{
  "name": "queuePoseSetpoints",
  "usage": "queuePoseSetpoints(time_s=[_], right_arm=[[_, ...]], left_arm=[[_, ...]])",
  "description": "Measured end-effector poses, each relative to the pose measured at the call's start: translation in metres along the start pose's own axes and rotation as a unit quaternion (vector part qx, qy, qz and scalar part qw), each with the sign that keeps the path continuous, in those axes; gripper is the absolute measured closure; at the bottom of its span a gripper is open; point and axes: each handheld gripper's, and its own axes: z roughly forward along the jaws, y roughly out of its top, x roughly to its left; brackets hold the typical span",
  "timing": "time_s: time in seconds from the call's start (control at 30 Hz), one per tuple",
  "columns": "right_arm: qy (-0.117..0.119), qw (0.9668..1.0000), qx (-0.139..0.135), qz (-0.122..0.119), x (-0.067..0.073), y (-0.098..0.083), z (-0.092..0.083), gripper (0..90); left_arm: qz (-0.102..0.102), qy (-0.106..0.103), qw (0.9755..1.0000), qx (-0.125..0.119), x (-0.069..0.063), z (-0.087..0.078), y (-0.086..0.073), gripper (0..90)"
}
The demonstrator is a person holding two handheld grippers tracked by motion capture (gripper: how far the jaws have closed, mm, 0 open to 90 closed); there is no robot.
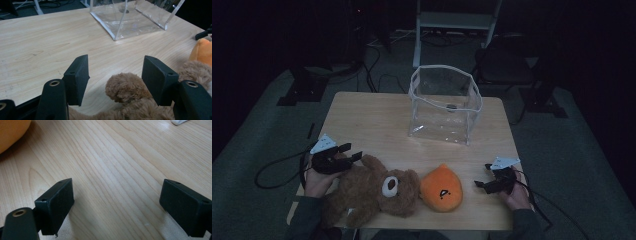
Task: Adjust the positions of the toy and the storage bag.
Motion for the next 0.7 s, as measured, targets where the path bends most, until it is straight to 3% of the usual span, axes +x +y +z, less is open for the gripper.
queuePoseSetpoints(time_s=[0.7], right_arm=[[0.002,1.0,0.001,0.0,0.0015,-0.0001,-0.0002,11.5]], left_arm=[[0.009,-0.014,0.9999,0.001,-0.0064,0.0074,0.0041,39.1]])
